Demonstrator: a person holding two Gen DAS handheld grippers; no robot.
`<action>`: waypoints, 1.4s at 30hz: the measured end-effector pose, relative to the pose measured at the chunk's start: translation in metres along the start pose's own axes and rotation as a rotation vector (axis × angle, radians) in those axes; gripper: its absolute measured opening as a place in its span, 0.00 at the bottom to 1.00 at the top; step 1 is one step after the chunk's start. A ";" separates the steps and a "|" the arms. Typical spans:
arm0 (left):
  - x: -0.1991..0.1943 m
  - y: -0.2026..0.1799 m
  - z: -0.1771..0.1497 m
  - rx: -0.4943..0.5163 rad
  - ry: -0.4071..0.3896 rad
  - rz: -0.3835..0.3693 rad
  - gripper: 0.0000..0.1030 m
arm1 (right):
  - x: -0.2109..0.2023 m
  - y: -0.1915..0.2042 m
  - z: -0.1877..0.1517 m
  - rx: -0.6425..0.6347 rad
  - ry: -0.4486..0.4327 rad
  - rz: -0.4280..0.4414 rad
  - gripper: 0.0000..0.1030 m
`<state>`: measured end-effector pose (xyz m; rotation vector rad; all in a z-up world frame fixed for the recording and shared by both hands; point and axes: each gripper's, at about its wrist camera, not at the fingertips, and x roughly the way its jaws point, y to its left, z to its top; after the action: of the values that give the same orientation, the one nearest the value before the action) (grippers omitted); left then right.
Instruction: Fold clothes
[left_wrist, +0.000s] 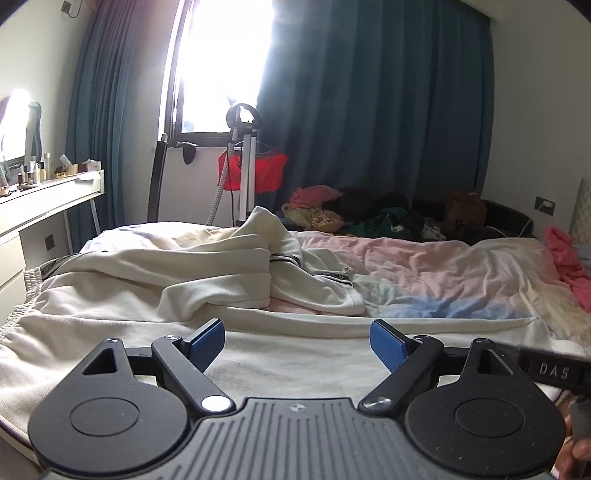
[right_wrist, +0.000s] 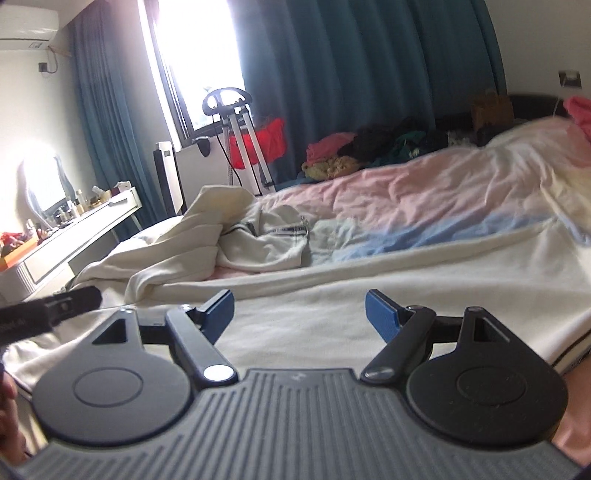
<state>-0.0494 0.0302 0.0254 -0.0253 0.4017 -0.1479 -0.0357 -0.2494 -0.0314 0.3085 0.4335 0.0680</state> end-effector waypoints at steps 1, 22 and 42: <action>-0.001 0.002 0.001 -0.004 -0.002 0.002 0.85 | 0.003 -0.002 -0.002 0.010 0.020 0.003 0.77; 0.015 0.064 0.011 0.053 -0.218 0.066 0.92 | 0.254 0.034 0.024 0.344 0.146 0.036 0.73; 0.071 0.057 -0.014 0.052 -0.041 0.001 0.92 | 0.253 -0.072 0.122 0.442 -0.058 -0.231 0.10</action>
<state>0.0175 0.0766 -0.0180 0.0231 0.3565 -0.1567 0.2448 -0.3192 -0.0506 0.6910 0.4216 -0.2656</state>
